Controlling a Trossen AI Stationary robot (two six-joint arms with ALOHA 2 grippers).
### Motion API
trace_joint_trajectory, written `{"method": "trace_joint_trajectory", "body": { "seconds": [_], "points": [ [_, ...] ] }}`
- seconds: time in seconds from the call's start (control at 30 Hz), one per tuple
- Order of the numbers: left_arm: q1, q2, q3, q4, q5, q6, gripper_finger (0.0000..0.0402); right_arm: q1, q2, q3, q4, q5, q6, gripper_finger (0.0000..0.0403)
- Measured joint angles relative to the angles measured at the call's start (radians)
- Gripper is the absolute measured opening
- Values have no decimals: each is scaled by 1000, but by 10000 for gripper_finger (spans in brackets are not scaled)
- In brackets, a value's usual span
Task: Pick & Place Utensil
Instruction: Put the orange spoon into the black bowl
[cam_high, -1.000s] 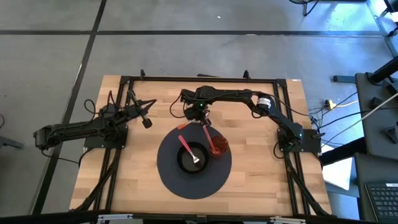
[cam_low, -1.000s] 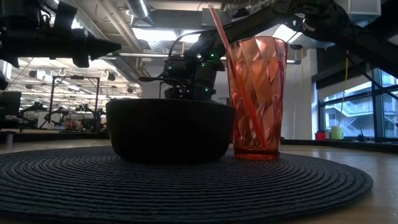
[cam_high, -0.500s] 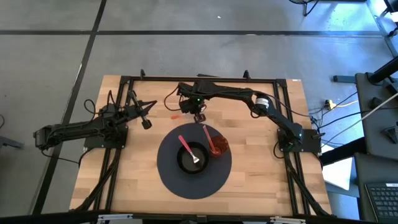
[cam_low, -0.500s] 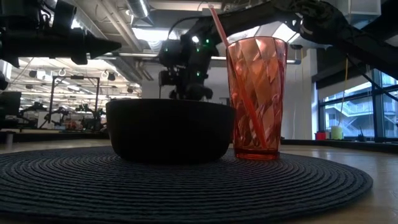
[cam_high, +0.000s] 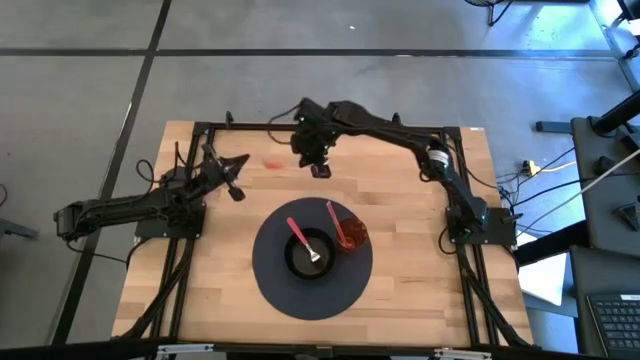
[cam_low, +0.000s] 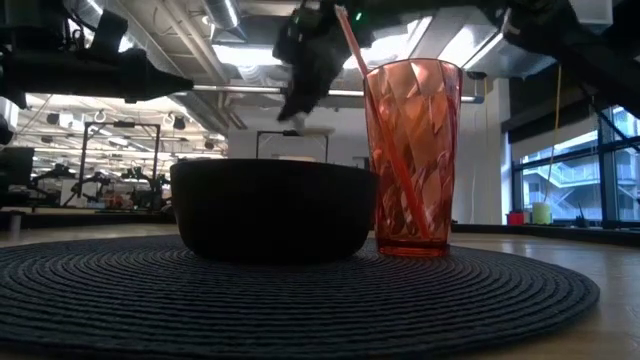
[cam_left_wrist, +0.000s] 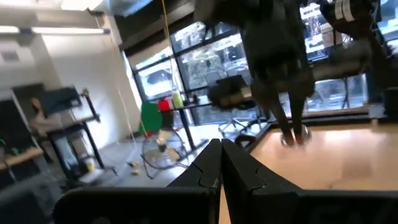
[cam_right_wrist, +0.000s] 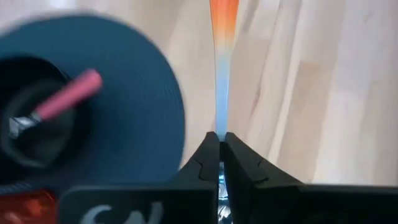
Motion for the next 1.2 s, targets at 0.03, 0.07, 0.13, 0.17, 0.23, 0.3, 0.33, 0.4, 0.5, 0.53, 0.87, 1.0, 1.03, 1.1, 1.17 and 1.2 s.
{"method": "trace_joint_trajectory", "body": {
  "seconds": [0.03, 0.07, 0.13, 0.17, 0.23, 0.3, 0.33, 0.4, 0.5, 0.53, 0.87, 1.0, 1.03, 1.1, 1.17, 1.2],
  "points": [
    [0, 0, 0, -3, 4, -25, 4, 2, -22, 0, 10, -12, 6, 7],
    [0, 0, 0, -10, 7, -48, 4, 4, -43, 0, 17, -23, 19, 7],
    [0, 0, 0, -36, 11, -92, 4, 10, -88, 0, 29, -47, 55, 7],
    [0, 0, 0, -47, 11, -107, 4, 13, -110, 1, 35, -66, 79, 7],
    [0, 0, 0, -91, 12, -133, 4, 21, -149, 1, 39, -94, 121, 7],
    [0, 0, 0, -152, 14, -171, 4, 35, -187, 1, 52, -93, 162, 7],
    [0, 0, 0, -177, 15, -190, 4, 42, -207, 1, 53, -90, 180, 7],
    [0, 0, 0, -211, 17, -229, 4, 57, -253, 1, 53, -91, 208, 7],
    [0, 0, 0, -243, 17, -307, 4, 85, -324, 1, 45, -96, 253, 7],
    [0, 0, 0, -249, 17, -329, 4, 97, -351, 1, 42, -96, 261, 7],
    [0, 0, 0, -291, 131, -371, 4, 231, -617, -10, -25, 31, 266, 7],
    [0, 0, 0, -255, 148, -365, 4, 311, -734, -53, -47, 119, 284, 7],
    [0, 0, 0, -236, 146, -365, 4, 333, -770, -79, -41, 139, 286, 7],
    [0, 0, 0, -191, 145, -364, 4, 373, -843, -143, -14, 182, 305, 7],
    [0, 0, 0, -119, 143, -364, 4, 412, -917, -235, 29, 238, 332, 7],
    [0, 0, 0, -77, 137, -365, 4, 431, -956, -288, 50, 268, 338, 7]
  ]
}}
